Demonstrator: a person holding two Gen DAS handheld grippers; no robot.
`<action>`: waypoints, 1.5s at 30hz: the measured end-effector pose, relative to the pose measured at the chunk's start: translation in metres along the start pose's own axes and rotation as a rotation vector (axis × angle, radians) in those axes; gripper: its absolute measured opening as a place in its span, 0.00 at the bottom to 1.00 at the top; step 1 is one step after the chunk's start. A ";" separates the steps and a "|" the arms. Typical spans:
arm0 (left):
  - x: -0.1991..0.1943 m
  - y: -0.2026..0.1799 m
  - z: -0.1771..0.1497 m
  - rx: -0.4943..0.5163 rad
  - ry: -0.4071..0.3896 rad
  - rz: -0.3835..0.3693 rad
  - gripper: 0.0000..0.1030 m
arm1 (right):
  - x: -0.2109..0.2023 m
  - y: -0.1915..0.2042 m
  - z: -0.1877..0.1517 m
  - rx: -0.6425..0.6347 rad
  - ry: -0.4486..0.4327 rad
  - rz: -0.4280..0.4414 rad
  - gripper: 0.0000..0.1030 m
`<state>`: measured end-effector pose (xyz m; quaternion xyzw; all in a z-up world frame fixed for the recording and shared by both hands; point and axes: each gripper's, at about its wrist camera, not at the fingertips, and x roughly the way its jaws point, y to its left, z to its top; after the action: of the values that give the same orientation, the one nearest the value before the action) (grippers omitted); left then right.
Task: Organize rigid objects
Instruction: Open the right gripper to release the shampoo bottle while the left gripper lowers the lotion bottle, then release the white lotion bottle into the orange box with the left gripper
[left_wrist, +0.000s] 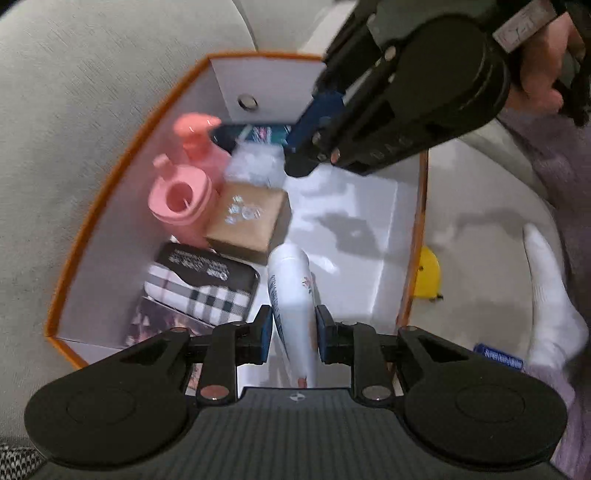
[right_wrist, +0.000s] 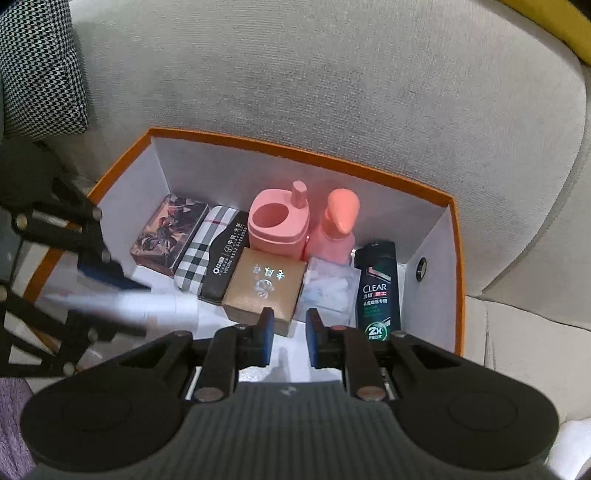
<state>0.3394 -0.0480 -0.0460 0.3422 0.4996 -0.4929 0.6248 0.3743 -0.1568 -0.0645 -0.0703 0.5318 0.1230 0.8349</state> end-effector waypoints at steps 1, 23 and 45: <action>0.001 0.003 0.000 -0.005 0.005 -0.025 0.26 | 0.003 0.000 0.000 -0.001 0.005 0.005 0.18; -0.040 0.030 -0.057 -0.557 -0.334 0.034 0.36 | 0.041 0.034 0.006 -0.002 0.068 0.207 0.22; -0.040 0.019 -0.143 -1.282 -0.570 0.086 0.19 | 0.090 0.081 0.045 0.097 0.274 0.128 0.53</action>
<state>0.3159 0.1000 -0.0467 -0.2169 0.4944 -0.1465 0.8289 0.4271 -0.0562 -0.1261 -0.0118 0.6494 0.1395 0.7475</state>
